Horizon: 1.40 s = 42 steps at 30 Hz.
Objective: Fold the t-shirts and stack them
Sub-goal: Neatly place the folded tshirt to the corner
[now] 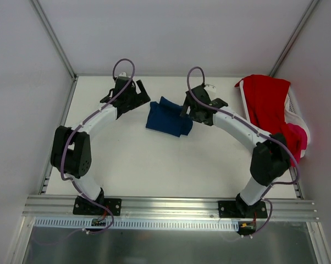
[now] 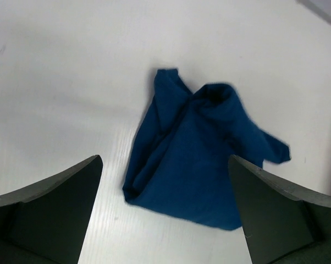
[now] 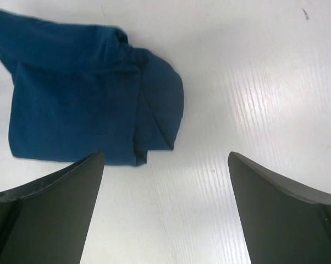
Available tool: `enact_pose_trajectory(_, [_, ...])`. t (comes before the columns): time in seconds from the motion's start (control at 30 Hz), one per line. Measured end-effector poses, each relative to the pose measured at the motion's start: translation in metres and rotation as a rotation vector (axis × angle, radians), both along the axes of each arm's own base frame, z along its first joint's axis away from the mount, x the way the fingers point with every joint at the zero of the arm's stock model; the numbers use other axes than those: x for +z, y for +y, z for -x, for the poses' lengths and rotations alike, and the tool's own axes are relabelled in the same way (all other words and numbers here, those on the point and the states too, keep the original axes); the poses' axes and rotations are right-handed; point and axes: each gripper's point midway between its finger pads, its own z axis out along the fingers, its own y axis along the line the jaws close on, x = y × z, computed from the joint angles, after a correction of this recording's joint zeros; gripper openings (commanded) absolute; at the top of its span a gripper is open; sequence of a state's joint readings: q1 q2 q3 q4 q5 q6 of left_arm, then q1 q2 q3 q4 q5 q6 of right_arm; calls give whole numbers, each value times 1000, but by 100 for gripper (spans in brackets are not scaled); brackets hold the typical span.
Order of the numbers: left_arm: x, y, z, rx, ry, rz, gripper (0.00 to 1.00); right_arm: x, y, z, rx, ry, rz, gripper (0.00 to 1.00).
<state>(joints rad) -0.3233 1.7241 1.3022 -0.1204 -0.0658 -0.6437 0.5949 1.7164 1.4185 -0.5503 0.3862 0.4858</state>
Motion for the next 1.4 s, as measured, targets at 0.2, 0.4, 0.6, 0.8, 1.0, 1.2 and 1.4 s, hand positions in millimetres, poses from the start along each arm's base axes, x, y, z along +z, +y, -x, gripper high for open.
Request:
enact_pose_trajectory(0.2, [-55, 11, 52, 2, 123, -4, 99, 22, -11, 42, 25, -72, 11, 100])
enact_pose_trajectory(0.4, [-109, -9, 87, -62, 211, 136, 99, 0, -30, 67, 12, -42, 49, 99])
enact_pose_trajectory(0.6, [-101, -41, 74, -109, 131, 261, 99, -12, -45, 91, 14, -27, 80, 99])
enact_pose_trajectory(0.8, [-101, -56, 79, -108, 124, 300, 99, -6, -55, 98, -6, -58, 77, 100])
enact_pose_trajectory(1.0, [-101, -65, 80, -63, 112, 304, 94, -15, -57, 105, -5, -42, 91, 99])
enact_pose_trajectory(1.2, [-105, -71, 71, -34, 83, 315, 80, -17, -53, 107, 6, -40, 92, 100])
enact_pose_trajectory(1.4, [-114, -68, 60, 9, 76, 303, 13, -23, -59, 112, -2, -34, 106, 100])
